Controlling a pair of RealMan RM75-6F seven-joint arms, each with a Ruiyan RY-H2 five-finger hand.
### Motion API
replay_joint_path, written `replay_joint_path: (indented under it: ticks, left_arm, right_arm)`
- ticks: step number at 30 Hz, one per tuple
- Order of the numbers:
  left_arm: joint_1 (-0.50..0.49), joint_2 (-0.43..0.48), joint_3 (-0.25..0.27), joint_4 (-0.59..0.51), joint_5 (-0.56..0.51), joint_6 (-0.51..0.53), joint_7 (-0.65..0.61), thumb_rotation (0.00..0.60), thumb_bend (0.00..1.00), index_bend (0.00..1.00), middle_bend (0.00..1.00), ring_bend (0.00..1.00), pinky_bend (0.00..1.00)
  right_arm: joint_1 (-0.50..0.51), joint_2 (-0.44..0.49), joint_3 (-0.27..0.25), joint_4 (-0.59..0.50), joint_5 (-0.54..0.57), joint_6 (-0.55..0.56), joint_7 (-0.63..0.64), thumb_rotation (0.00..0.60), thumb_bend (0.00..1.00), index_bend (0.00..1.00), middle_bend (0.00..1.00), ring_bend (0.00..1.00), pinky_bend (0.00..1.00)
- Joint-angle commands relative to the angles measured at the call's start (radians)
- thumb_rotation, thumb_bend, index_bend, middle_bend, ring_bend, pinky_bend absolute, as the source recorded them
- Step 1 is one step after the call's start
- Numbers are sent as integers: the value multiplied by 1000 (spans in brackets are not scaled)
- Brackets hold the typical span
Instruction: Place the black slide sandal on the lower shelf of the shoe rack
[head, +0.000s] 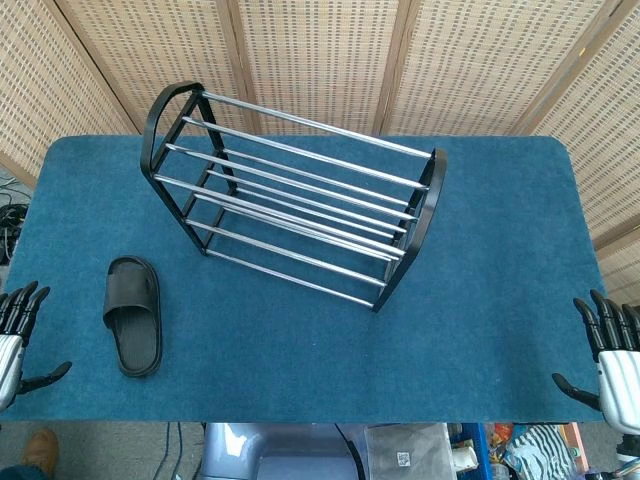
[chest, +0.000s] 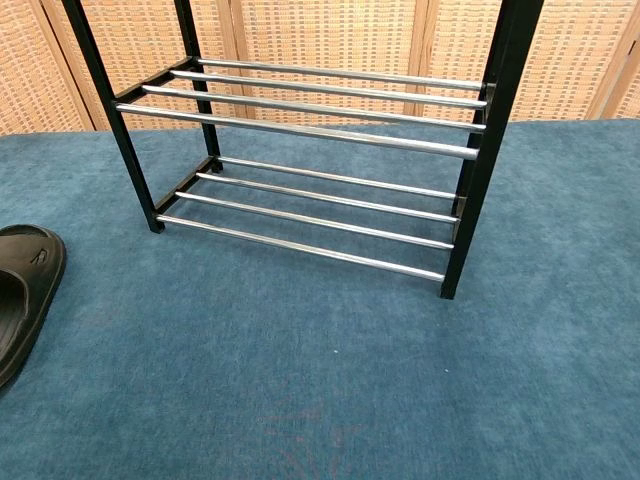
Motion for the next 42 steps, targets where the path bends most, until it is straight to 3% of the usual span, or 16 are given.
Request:
replay_joint_path:
  ticks: [1, 6, 8, 10, 13, 15, 17, 27, 32, 42]
  left_arm:
    - [-1, 1, 0, 0, -1, -3, 0, 600, 146, 0, 0, 0, 0]
    - [-9, 6, 3, -1, -6, -26, -10, 600, 156, 0, 0, 0, 0]
    - [-23, 11, 3, -1, -18, -61, -36, 600, 288, 0, 0, 0, 0]
    - [-43, 14, -4, 0, -47, -109, -72, 600, 598, 0, 0, 0, 0]
    - [-107, 16, -26, 33, -109, -247, -208, 600, 929, 0, 0, 0, 0]
    - [-155, 14, -40, 80, -141, -355, -343, 600, 999, 0, 0, 0, 0]
    - [-194, 3, -50, 138, -157, -443, -472, 600, 1000, 0, 0, 0, 0]
    - [-301, -140, -132, 384, -231, -685, -981, 600, 1000, 0, 0, 0, 0]
    - [-332, -198, -153, 454, -275, -733, -989, 600, 1000, 0, 0, 0, 0]
    - [-390, -261, -180, 495, -376, -849, -919, 600, 1000, 0, 0, 0, 0]
  right_arm:
    - [1, -1, 0, 1, 1, -1, -2, 600, 0, 0, 0, 0, 0]
    - [1, -2, -1, 0, 3, -3, -3, 600, 0, 0, 0, 0, 0]
    - [1, -2, 0, 0, 3, -3, -2, 600, 0, 0, 0, 0, 0]
    - [1, -2, -1, 0, 3, -4, -1, 600, 0, 0, 0, 0, 0]
    - [2, 0, 0, -1, 7, -8, 2, 600, 0, 0, 0, 0, 0]
    - [2, 2, 1, -2, 12, -9, 6, 600, 0, 0, 0, 0, 0]
    - [2, 5, 3, -3, 15, -9, 12, 600, 0, 0, 0, 0, 0]
    - [10, 9, 6, -2, 31, -26, 20, 600, 0, 0, 0, 0, 0]
    - [10, 14, 5, -4, 31, -28, 28, 600, 0, 0, 0, 0, 0]
    - [7, 26, 5, -6, 30, -22, 53, 600, 0, 0, 0, 0, 0]
